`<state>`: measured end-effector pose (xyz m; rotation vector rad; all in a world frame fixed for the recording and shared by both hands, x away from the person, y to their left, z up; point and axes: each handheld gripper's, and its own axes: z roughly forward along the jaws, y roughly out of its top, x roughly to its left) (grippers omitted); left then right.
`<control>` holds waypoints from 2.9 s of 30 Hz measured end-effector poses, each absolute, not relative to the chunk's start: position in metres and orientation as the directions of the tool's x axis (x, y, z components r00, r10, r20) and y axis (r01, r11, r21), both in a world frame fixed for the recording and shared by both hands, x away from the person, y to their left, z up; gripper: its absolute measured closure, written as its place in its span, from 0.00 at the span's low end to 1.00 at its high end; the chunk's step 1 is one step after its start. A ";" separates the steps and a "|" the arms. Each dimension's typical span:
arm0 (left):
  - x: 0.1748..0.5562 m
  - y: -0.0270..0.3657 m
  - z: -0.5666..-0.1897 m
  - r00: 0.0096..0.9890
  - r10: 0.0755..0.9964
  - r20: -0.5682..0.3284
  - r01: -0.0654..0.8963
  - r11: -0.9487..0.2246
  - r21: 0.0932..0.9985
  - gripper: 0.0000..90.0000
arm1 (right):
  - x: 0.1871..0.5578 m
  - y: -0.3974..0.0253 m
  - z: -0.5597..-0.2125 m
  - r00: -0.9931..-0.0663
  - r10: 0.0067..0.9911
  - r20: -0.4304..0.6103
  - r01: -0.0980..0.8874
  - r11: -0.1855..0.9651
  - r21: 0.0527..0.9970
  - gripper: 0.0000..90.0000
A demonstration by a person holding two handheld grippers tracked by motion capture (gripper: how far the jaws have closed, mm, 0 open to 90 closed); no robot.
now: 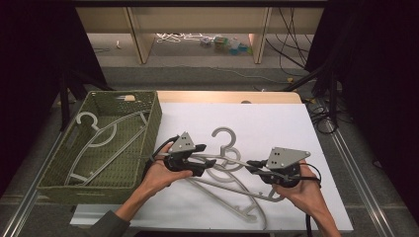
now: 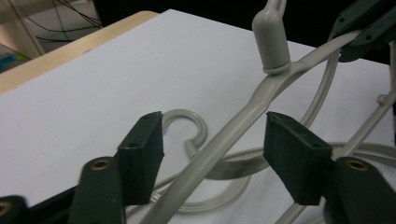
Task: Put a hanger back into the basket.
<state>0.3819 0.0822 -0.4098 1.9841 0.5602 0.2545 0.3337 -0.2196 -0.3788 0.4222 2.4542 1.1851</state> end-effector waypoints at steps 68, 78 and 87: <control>0.383 0.169 -0.344 0.783 0.537 -0.315 0.472 -0.183 0.862 0.91 | 0.306 -0.214 -0.423 -0.812 0.580 -0.062 0.237 0.425 0.874 0.20; 0.385 0.193 -0.312 0.766 0.542 -0.346 0.494 -0.152 0.856 0.91 | 0.306 -0.214 -0.425 -0.825 0.562 -0.056 0.237 0.434 0.869 0.21; 0.393 0.243 -0.286 0.698 0.650 -0.302 0.482 -0.114 0.869 0.91 | 0.306 -0.216 -0.426 -0.823 0.565 -0.054 0.241 0.435 0.868 0.21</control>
